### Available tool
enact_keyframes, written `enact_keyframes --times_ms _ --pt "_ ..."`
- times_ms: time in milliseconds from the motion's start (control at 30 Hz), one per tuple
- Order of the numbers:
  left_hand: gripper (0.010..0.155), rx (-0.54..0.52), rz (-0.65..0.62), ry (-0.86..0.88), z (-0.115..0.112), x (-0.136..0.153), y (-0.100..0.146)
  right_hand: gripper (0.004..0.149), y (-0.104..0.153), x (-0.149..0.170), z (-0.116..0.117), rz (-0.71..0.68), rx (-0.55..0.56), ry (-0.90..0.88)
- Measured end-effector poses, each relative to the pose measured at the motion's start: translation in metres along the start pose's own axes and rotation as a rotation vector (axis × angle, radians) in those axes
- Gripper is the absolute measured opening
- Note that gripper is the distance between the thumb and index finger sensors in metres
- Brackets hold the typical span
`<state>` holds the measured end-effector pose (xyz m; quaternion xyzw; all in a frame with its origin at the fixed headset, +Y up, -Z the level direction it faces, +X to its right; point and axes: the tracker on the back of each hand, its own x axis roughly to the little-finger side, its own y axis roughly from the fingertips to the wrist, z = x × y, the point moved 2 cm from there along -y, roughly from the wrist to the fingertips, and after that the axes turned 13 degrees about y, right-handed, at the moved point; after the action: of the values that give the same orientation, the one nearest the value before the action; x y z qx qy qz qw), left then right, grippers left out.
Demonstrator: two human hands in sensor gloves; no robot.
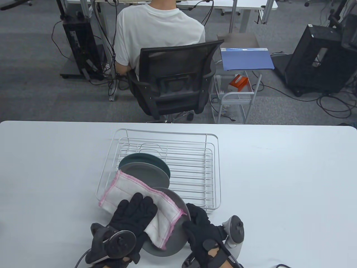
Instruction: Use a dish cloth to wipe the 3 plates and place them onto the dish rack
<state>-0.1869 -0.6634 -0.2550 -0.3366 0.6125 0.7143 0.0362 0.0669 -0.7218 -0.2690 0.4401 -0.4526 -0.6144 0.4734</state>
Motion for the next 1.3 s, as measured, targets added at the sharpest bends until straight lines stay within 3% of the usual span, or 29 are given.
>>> enact_keyframes --times_ms 400,667,967,1300 --pt "0.053 0.084 -0.065 0.021 -0.01 -0.014 0.001 0.058 0.005 0.001 -0.022 -0.021 0.227 -0.184" --pt "0.053 0.147 -0.133 0.069 -0.025 -0.032 0.0 0.057 0.007 0.004 -0.032 -0.026 0.315 -0.221" --pt "0.053 0.184 -0.209 0.127 -0.036 -0.047 0.002 0.058 0.006 0.005 -0.022 -0.038 0.273 -0.206" --pt "0.051 0.021 -0.251 0.154 -0.019 -0.049 0.008 0.06 0.007 -0.001 -0.003 -0.056 0.177 -0.203"
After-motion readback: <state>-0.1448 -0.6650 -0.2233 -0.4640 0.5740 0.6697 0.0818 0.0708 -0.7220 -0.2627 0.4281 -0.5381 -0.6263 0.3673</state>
